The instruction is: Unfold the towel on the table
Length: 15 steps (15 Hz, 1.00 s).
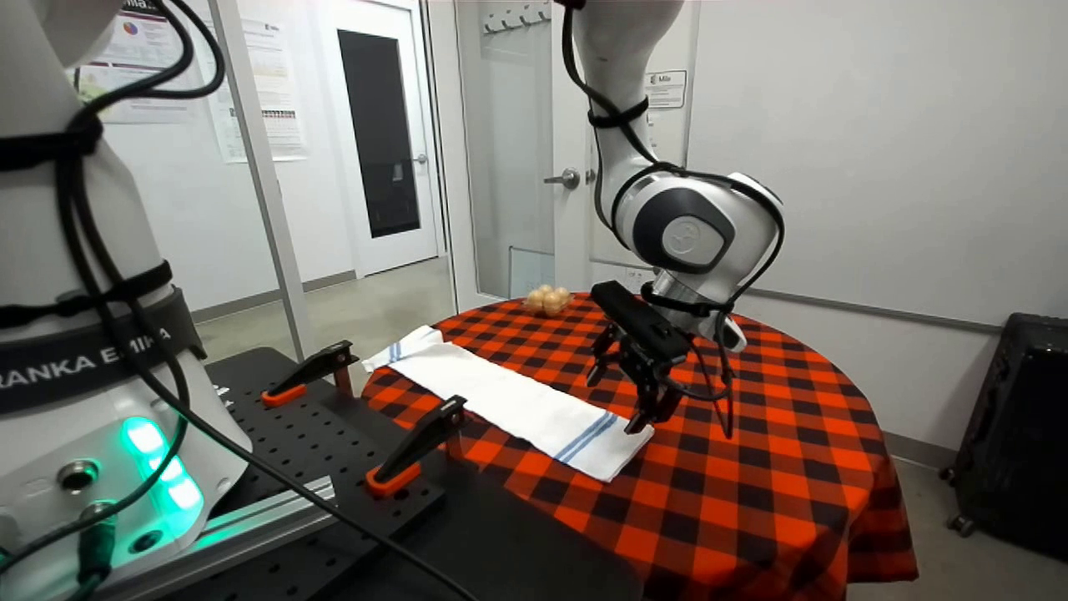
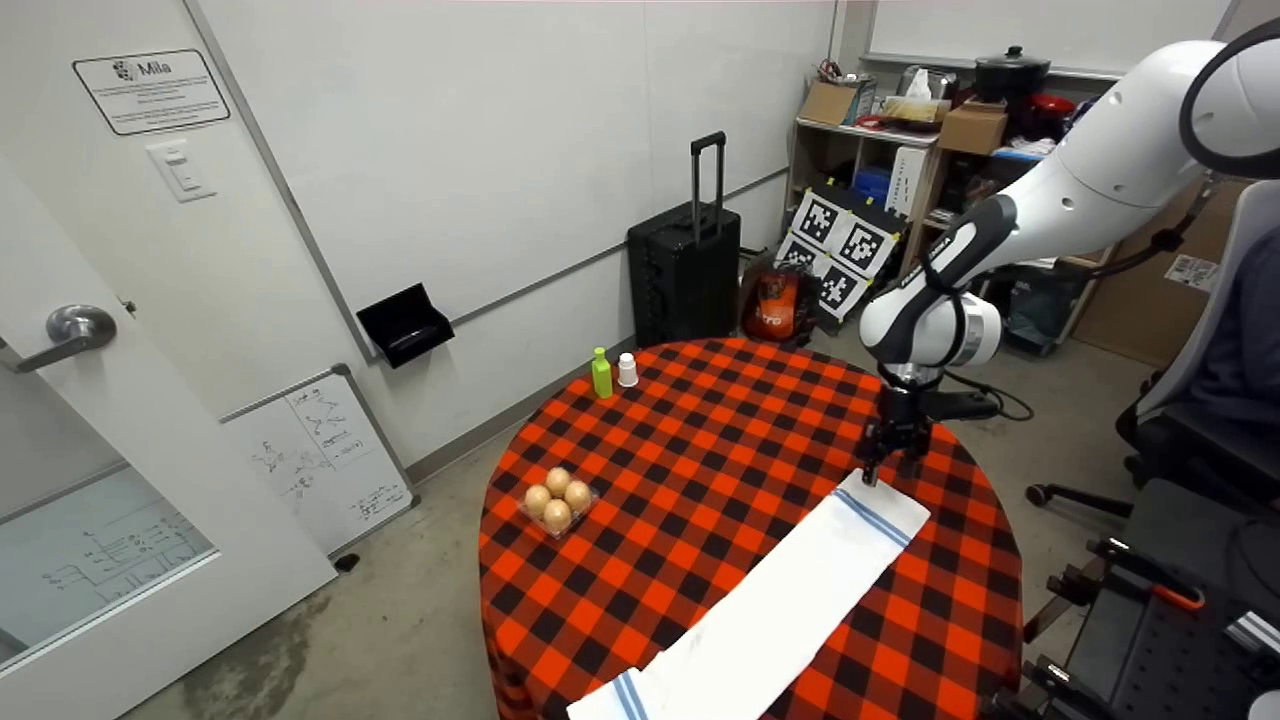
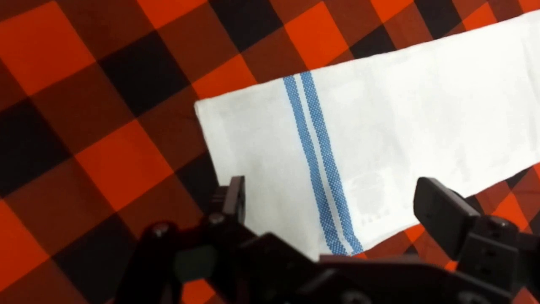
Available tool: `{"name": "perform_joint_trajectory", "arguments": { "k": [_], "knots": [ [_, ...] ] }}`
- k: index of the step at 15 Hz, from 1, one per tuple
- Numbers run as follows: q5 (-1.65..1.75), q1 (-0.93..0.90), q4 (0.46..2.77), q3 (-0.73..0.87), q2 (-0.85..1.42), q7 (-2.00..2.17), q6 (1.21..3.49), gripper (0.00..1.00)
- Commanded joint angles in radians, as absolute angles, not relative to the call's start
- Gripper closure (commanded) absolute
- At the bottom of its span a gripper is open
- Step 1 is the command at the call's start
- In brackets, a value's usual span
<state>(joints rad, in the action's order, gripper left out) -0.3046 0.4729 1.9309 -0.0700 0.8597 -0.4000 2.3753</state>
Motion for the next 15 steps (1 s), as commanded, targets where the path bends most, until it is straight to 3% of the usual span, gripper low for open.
{"name": "perform_joint_trajectory", "arguments": {
  "k": [1, 15],
  "knots": [
    [-0.298, 0.461, 1.864, -0.064, 0.926, -0.416, 2.359, 0.00],
    [-0.247, 0.456, 1.748, -0.048, 1.040, -0.408, 2.343, 0.03]
  ]
}}
